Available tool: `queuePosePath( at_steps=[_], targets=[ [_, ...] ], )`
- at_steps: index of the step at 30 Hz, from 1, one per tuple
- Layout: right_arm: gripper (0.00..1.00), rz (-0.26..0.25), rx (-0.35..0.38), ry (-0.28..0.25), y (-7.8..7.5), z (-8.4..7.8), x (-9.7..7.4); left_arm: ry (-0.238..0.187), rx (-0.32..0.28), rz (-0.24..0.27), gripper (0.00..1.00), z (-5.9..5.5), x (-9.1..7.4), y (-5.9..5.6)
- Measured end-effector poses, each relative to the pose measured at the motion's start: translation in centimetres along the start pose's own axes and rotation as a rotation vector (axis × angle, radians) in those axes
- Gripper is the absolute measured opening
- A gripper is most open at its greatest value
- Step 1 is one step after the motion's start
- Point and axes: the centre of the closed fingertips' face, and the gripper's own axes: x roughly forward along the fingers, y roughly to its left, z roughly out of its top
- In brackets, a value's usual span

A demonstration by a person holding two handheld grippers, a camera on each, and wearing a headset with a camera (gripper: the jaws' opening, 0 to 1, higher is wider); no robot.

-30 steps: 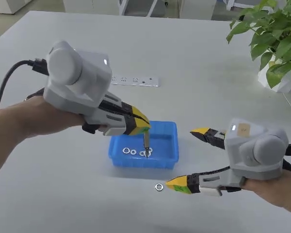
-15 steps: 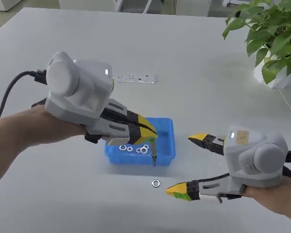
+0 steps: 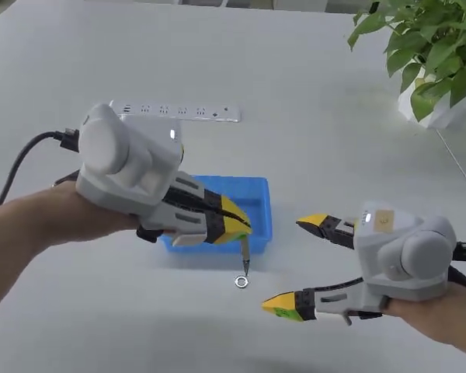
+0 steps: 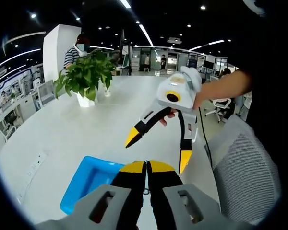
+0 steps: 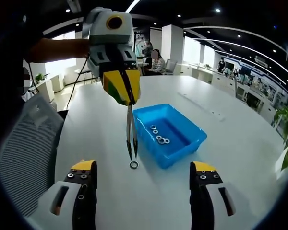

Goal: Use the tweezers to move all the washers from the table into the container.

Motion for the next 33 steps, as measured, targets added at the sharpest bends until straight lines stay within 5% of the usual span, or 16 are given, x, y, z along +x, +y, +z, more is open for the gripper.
queuePosePath(
  at_steps=[15,28,33],
  targets=[
    [0.76,0.016,0.014,0.014,0.7,-1.0,0.3,0.023,-0.016,-0.004,0.05,-2.2,1.1,-0.3],
    [0.72,0.042,0.017,0.020,1.4,-1.2,0.7,0.019,-0.008,-0.005,0.05,-2.6,1.6,-0.2],
    [0.61,0.074,-0.015,0.026,2.2,-0.9,1.2,0.022,0.000,-0.023,0.05,-2.5,1.8,-0.8]
  ],
)
